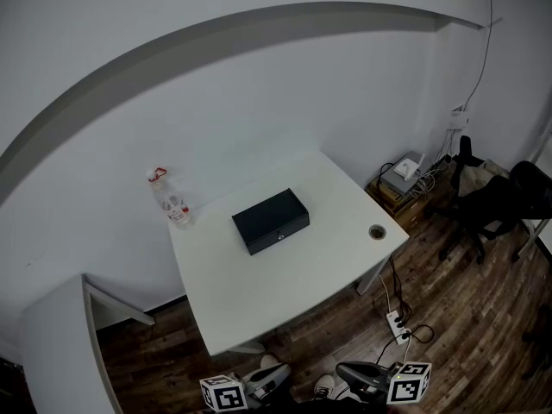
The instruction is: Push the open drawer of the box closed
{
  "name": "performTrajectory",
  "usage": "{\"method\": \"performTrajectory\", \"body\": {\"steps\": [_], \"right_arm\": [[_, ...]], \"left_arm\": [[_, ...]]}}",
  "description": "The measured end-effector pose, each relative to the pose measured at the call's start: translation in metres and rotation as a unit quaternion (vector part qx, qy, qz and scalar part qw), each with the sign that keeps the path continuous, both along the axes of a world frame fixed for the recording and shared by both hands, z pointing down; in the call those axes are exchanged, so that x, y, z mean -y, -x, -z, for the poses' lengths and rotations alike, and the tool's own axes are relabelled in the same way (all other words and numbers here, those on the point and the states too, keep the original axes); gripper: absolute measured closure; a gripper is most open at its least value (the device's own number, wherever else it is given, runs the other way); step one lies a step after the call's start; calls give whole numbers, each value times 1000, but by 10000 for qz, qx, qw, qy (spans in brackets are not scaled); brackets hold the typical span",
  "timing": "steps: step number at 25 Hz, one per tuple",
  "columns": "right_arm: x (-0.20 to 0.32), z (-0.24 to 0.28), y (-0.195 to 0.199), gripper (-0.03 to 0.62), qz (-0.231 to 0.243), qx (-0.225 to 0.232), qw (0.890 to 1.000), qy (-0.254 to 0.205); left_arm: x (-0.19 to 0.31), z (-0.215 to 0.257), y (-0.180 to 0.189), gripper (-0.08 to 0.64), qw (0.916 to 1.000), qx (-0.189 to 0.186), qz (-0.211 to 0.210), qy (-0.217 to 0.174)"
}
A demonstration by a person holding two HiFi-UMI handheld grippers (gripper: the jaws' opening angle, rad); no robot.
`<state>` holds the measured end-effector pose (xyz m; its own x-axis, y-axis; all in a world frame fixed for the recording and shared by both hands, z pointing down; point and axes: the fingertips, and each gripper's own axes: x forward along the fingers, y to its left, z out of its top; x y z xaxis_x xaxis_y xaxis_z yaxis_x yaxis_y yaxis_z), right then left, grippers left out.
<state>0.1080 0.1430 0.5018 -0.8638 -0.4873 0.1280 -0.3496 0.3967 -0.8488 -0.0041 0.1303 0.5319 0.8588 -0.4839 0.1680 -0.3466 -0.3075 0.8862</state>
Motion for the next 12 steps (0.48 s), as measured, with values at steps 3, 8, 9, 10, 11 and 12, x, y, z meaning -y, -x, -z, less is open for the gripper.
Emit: {"method": "performTrajectory", "body": {"steps": [3, 8, 9, 10, 11, 12], "right_arm": [[-1, 0, -2, 589, -36, 18, 10000, 22], [-3, 1, -4, 589, -60, 29, 10000, 21], [-3, 1, -4, 589, -58, 30, 10000, 20], [-3, 1, -4, 589, -57, 31, 10000, 18], [-3, 1, -5, 589, -57, 33, 10000, 15], [-3, 0, -5, 589, -57, 34, 10000, 13]], "left_arm": [[-2, -2, -1, 560, 10000, -59, -9, -2], [-2, 0, -3, 560, 10000, -49, -21, -17], [-2, 1, -4, 560, 10000, -50, -23, -18], [-2, 1, -5, 560, 10000, -53, -25, -15], [-3, 0, -5, 560, 10000, -60, -29, -9], [-3, -1, -6, 560, 10000, -69, -34, 0]]}}
